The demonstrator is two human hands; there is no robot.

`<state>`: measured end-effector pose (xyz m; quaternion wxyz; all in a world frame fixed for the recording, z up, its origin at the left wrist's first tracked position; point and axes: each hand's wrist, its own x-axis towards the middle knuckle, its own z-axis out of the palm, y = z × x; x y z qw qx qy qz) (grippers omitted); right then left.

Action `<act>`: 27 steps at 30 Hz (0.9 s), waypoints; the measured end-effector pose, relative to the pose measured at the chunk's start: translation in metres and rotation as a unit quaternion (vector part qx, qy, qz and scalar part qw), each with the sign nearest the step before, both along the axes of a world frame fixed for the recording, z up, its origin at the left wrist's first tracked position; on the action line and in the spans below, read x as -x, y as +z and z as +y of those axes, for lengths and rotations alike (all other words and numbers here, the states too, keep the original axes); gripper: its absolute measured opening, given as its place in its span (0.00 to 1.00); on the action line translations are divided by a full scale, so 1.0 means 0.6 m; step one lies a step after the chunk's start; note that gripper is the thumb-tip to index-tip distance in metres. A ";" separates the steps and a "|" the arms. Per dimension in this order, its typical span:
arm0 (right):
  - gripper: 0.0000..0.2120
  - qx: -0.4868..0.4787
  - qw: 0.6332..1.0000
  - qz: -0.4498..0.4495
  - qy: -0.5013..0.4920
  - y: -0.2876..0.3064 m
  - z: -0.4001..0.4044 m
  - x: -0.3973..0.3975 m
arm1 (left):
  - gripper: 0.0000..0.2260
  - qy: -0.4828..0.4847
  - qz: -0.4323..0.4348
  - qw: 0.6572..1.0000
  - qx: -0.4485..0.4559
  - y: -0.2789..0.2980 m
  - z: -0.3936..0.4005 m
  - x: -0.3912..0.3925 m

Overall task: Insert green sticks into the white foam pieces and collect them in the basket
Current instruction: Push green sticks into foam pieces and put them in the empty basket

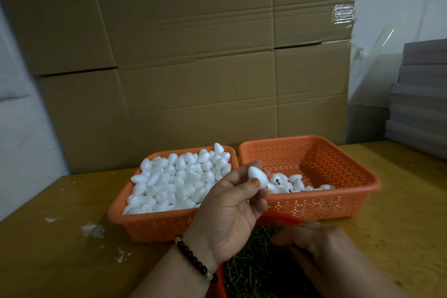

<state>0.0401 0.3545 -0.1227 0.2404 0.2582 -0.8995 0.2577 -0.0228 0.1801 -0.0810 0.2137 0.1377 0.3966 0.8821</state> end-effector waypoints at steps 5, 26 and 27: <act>0.18 0.033 0.998 0.047 -0.025 0.003 -0.005 -0.003 | 0.21 0.033 0.053 0.997 0.056 -0.006 0.010 -0.007; 0.10 0.125 0.980 0.148 -0.045 0.008 -0.015 -0.012 | 0.15 -0.087 -0.187 0.970 -0.131 0.016 0.003 -0.012; 0.10 0.127 0.979 0.150 -0.049 0.008 -0.015 -0.011 | 0.15 -0.085 -0.186 0.970 -0.132 0.016 0.003 -0.013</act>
